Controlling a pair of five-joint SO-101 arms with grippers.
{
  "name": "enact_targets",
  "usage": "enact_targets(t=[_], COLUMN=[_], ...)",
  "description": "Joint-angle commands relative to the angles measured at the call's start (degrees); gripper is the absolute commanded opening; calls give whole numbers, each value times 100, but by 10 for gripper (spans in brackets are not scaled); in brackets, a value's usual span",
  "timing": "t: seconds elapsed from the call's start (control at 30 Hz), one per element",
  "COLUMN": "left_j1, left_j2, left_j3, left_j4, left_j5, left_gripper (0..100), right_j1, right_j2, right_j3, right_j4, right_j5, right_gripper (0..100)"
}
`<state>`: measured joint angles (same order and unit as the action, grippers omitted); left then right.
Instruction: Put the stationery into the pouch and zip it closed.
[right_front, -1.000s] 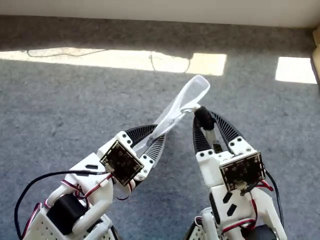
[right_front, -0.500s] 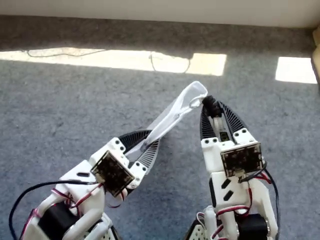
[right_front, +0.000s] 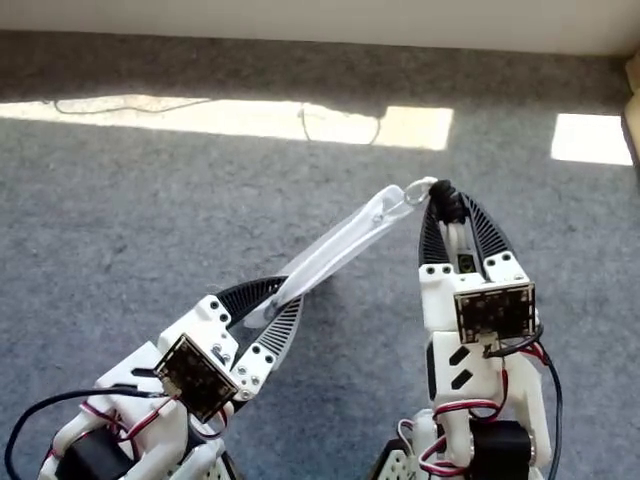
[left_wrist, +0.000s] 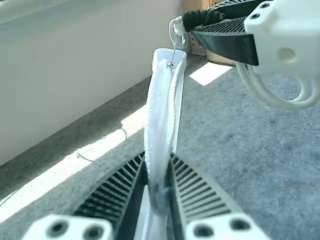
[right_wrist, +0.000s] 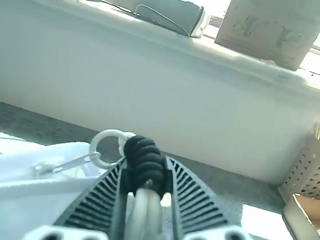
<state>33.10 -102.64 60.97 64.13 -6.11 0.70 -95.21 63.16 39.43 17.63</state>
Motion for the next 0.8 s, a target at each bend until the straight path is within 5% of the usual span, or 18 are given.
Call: enact_targets(t=[0.0, 0.4, 0.63, 0.77], left_j1=[-242, -901, -1745, -2026], left_j2=[-145, -145, -119, -119], left_j3=[-101, -57, 347, 655], left_j4=[105, -26, -1134, -1767], left_j5=[-44, -44, -167, -484], left_gripper=[3, 3, 3, 3], right_j1=[673, 769, -171, -268], right_j2=[40, 22, -31, -31], right_j3=[136, 330, 40, -347], right_j4=[-558, -215, 1086, 1578], right_j5=[26, 308, 62, -466], right_gripper=[5, 12, 245, 271])
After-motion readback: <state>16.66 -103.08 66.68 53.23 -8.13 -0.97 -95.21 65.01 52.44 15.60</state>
